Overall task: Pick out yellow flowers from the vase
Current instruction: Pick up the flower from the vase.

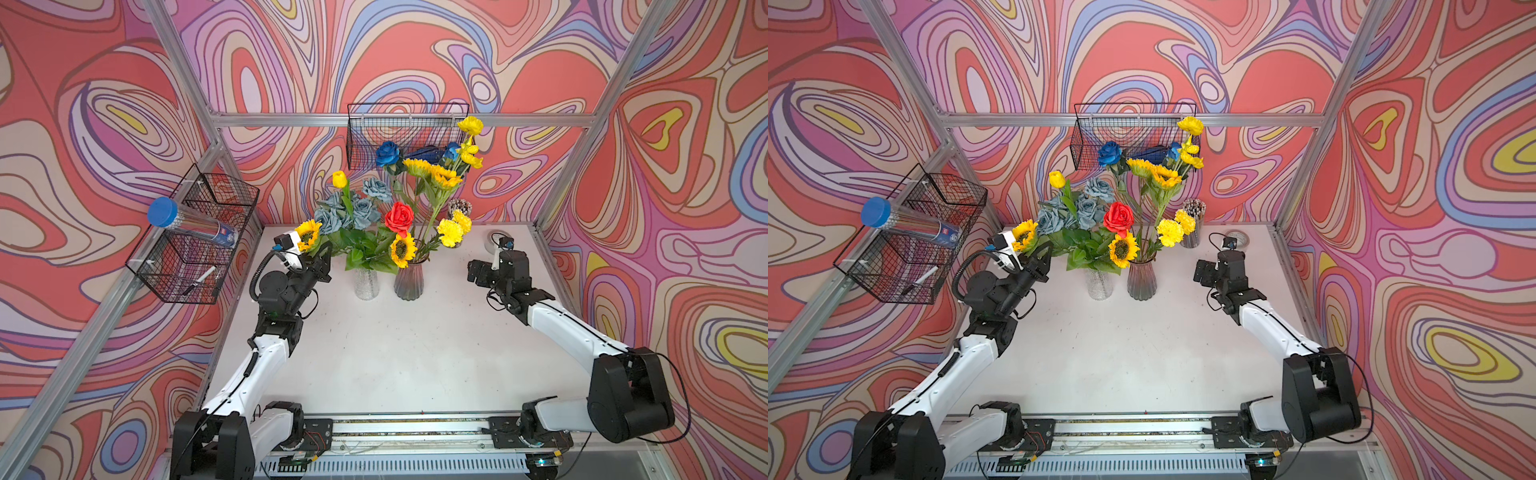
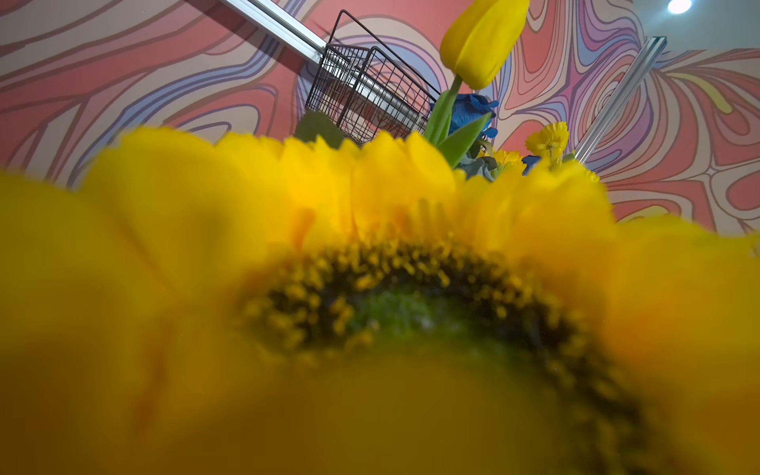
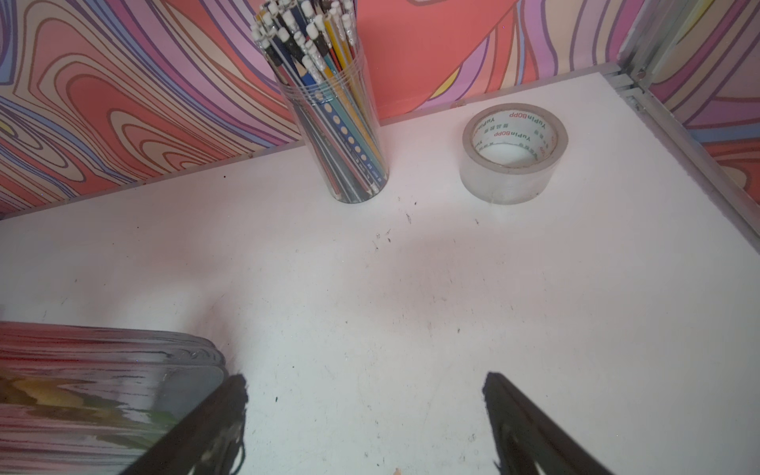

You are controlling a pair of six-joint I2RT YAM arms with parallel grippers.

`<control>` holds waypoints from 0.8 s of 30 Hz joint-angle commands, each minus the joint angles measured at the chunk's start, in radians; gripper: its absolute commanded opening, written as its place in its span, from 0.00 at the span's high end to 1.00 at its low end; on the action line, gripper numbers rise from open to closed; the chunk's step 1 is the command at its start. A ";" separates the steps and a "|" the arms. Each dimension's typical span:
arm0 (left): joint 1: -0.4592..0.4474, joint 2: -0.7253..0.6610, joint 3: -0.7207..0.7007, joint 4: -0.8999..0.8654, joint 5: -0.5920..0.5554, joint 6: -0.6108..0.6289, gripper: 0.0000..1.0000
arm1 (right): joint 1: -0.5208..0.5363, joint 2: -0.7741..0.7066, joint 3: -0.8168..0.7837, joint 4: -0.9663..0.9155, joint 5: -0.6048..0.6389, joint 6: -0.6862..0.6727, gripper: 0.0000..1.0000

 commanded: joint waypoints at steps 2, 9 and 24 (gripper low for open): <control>-0.001 -0.014 0.035 -0.051 -0.012 0.046 0.89 | 0.005 -0.002 -0.013 0.009 0.001 0.009 0.07; -0.001 -0.037 0.105 -0.134 -0.011 0.081 0.99 | 0.006 -0.008 -0.018 0.010 -0.002 0.011 0.07; -0.001 -0.091 0.233 -0.358 0.004 0.171 1.00 | 0.005 -0.015 -0.021 0.004 0.004 0.004 0.07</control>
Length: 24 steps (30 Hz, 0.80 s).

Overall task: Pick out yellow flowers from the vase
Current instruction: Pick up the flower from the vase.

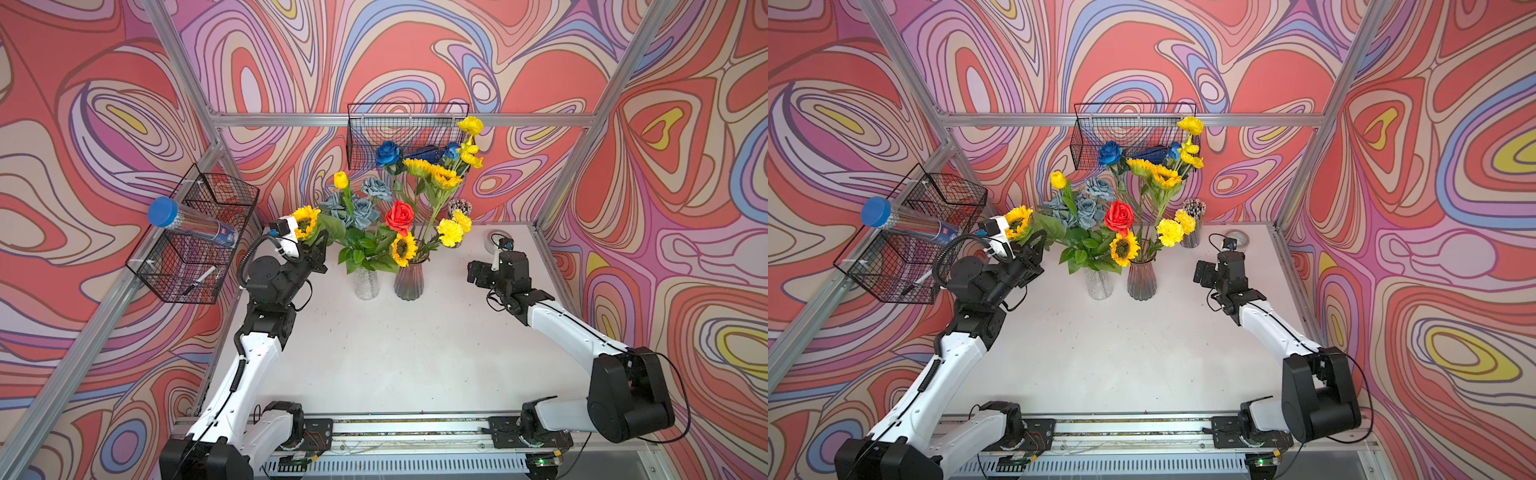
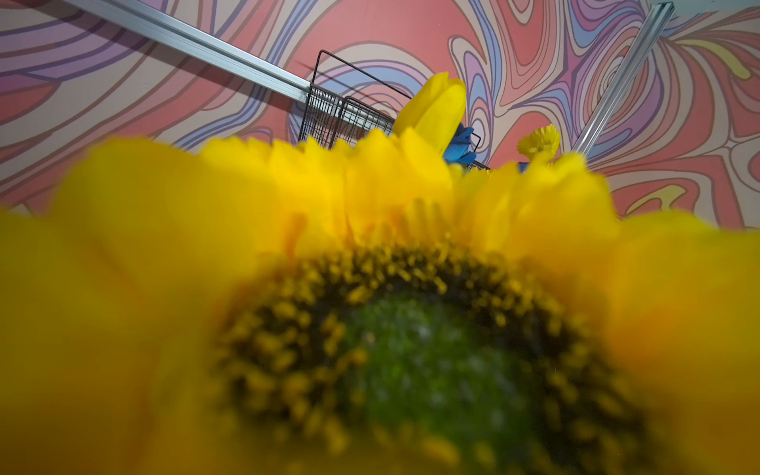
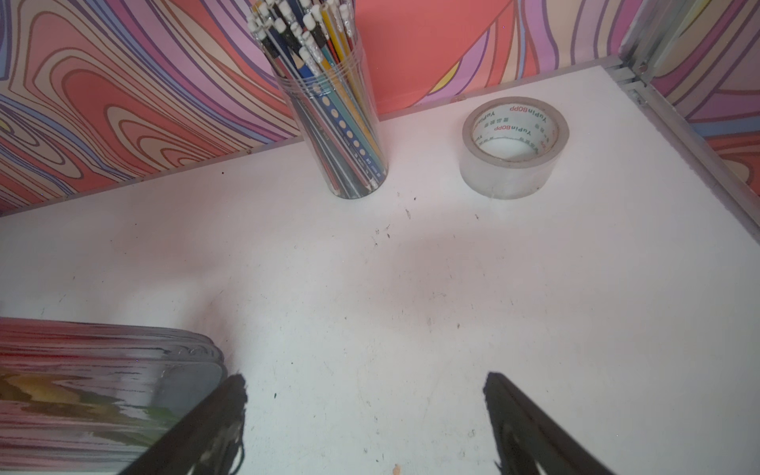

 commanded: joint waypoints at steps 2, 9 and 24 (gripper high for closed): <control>-0.001 -0.029 0.060 -0.094 0.011 0.059 1.00 | 0.006 -0.017 -0.014 0.004 0.007 0.001 0.07; -0.001 -0.052 0.111 -0.166 0.015 0.093 1.00 | 0.006 -0.022 -0.018 0.001 0.005 -0.007 0.06; -0.001 -0.080 0.331 -0.489 0.231 0.179 1.00 | 0.005 -0.078 -0.018 -0.047 0.016 -0.028 0.05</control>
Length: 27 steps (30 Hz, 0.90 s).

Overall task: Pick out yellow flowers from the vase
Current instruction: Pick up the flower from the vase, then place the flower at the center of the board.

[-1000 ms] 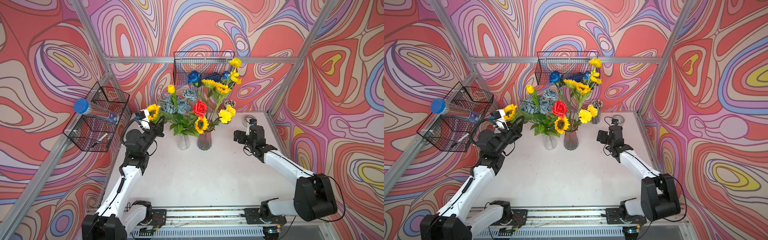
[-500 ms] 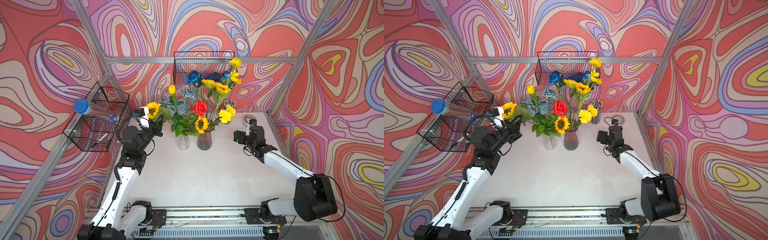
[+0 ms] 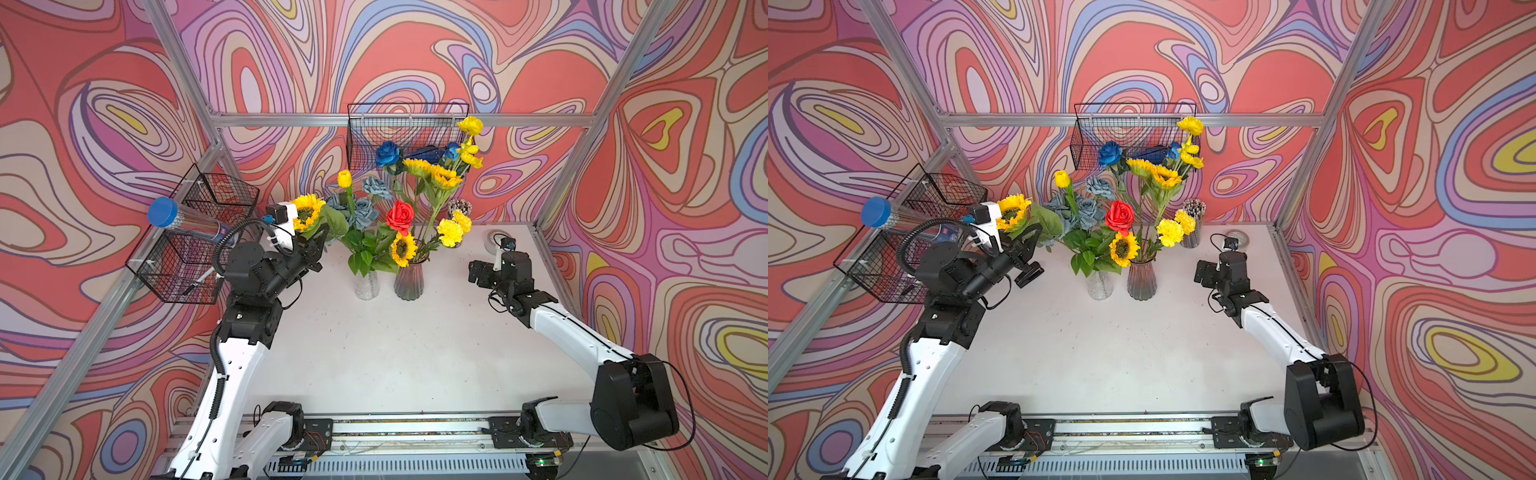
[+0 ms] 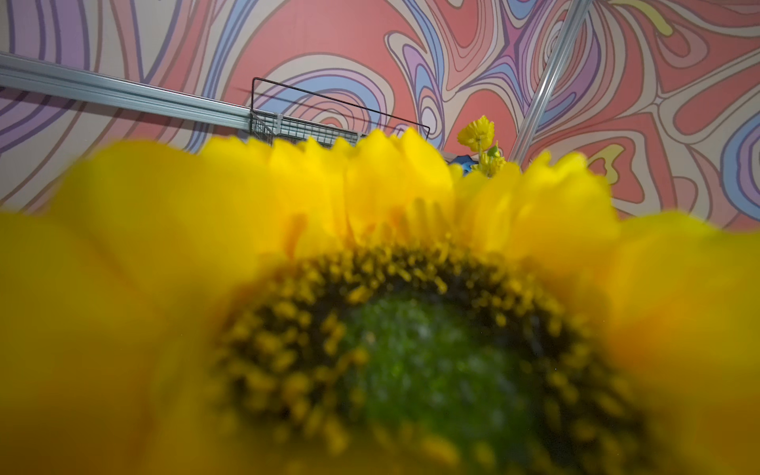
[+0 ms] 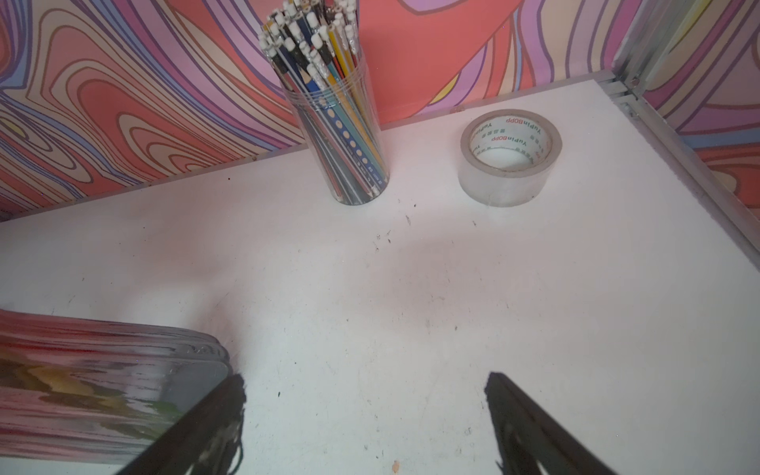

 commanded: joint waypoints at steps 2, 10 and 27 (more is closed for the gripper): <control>-0.001 -0.023 0.079 -0.145 0.135 0.043 1.00 | 0.005 -0.056 -0.014 -0.048 0.007 -0.022 0.05; -0.003 -0.021 0.111 -0.149 0.374 -0.072 1.00 | 0.007 -0.202 -0.031 -0.088 -0.168 -0.060 0.11; -0.306 0.094 0.096 -0.137 0.372 -0.064 1.00 | 0.187 -0.388 -0.024 -0.063 -0.735 -0.214 0.21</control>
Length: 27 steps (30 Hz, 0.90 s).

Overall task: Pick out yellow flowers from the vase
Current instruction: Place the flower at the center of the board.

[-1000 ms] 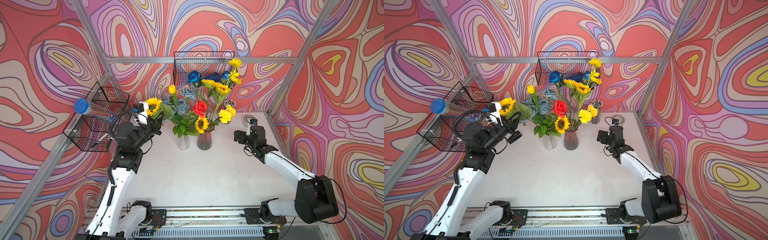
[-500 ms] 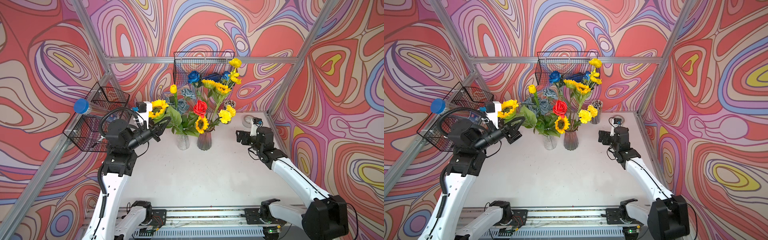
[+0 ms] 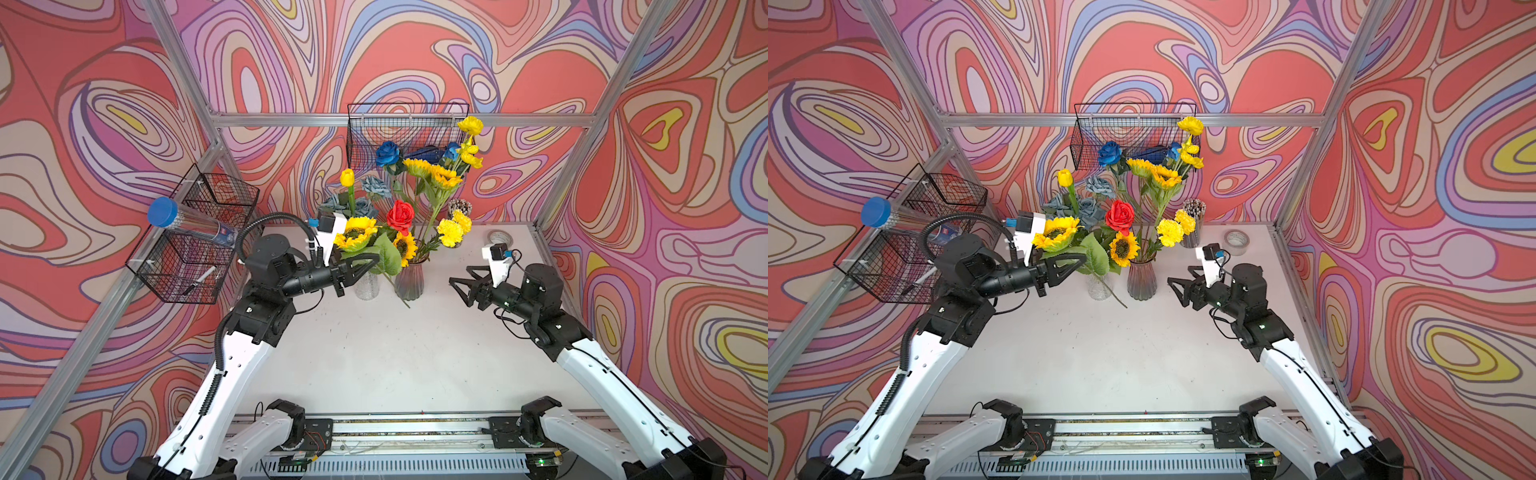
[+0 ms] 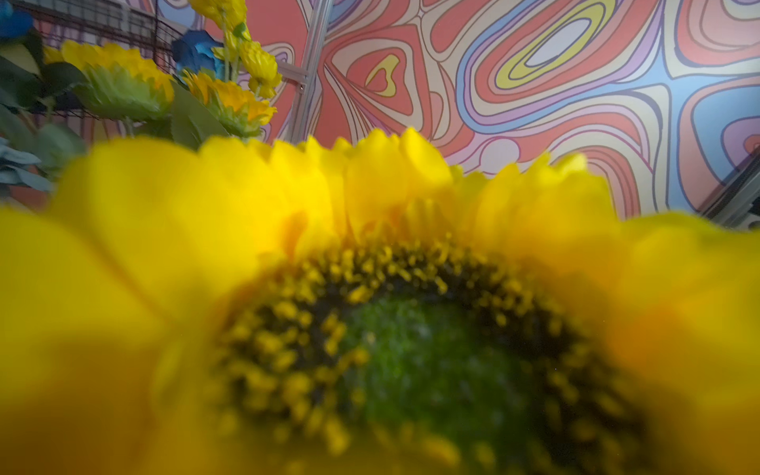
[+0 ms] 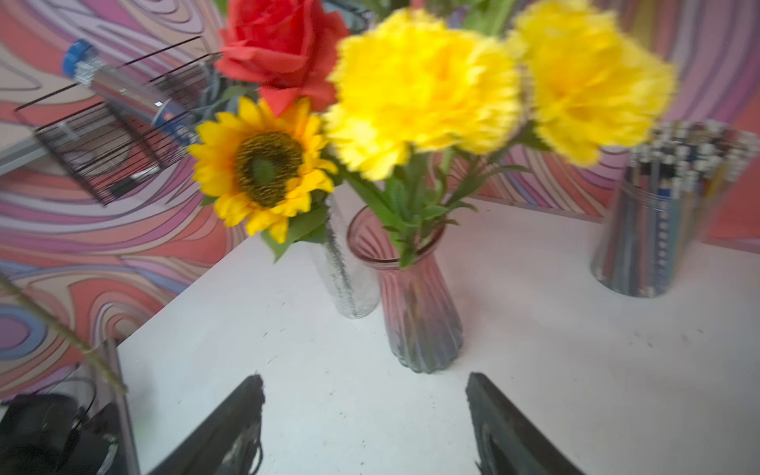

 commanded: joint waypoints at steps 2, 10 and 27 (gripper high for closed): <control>-0.078 0.048 0.008 0.003 -0.025 0.029 1.00 | 0.084 0.008 0.043 -0.007 -0.172 -0.057 0.22; -0.184 0.138 0.059 -0.020 -0.076 0.077 1.00 | 0.287 0.154 0.173 -0.082 -0.225 -0.117 0.37; -0.192 0.148 0.083 -0.047 -0.087 0.106 1.00 | 0.380 0.237 0.232 -0.114 -0.138 -0.156 0.81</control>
